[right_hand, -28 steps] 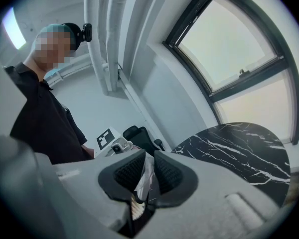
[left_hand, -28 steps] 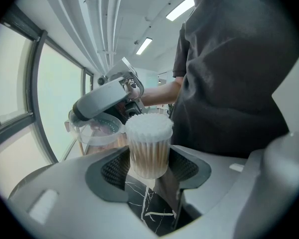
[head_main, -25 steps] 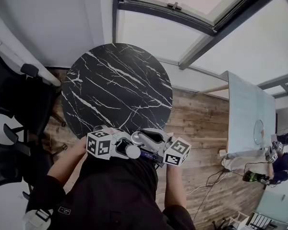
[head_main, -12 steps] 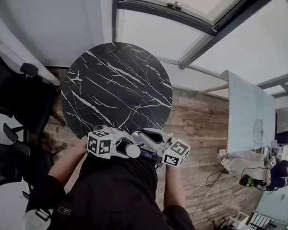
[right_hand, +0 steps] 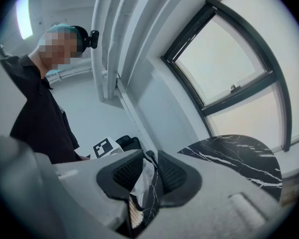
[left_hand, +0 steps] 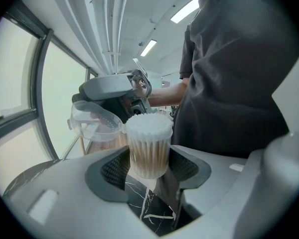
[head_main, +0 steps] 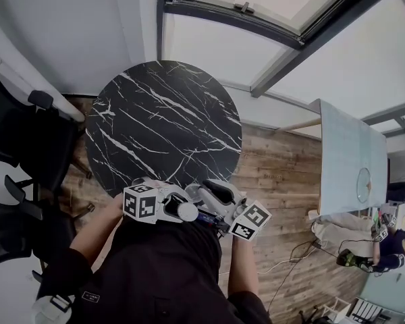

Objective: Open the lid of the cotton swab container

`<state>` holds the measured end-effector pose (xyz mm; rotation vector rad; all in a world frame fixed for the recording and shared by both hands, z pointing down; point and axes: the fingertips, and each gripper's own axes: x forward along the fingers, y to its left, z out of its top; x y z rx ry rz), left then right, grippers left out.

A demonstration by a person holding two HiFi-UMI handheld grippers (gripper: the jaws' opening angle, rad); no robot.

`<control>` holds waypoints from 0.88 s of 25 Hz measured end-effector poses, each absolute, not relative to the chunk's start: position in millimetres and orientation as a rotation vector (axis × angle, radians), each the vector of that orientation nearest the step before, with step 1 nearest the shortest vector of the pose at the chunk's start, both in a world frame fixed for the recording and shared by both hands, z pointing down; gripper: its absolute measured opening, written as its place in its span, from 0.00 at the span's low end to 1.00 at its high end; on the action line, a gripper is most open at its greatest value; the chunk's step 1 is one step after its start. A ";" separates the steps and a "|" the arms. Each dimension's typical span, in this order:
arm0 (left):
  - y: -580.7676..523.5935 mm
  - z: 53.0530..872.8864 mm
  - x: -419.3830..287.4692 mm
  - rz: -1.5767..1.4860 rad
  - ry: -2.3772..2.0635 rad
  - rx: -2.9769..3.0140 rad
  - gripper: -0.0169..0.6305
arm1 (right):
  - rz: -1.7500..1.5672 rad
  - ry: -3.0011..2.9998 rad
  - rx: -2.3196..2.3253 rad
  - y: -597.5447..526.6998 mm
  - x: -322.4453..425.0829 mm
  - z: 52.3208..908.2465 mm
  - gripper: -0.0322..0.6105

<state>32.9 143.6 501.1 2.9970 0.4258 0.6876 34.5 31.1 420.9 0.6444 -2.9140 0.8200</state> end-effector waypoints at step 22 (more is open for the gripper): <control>39.6 510.9 12.4 0.664 -0.543 2.881 0.41 | 0.566 -2.742 1.171 16.0 51.0 423.5 0.12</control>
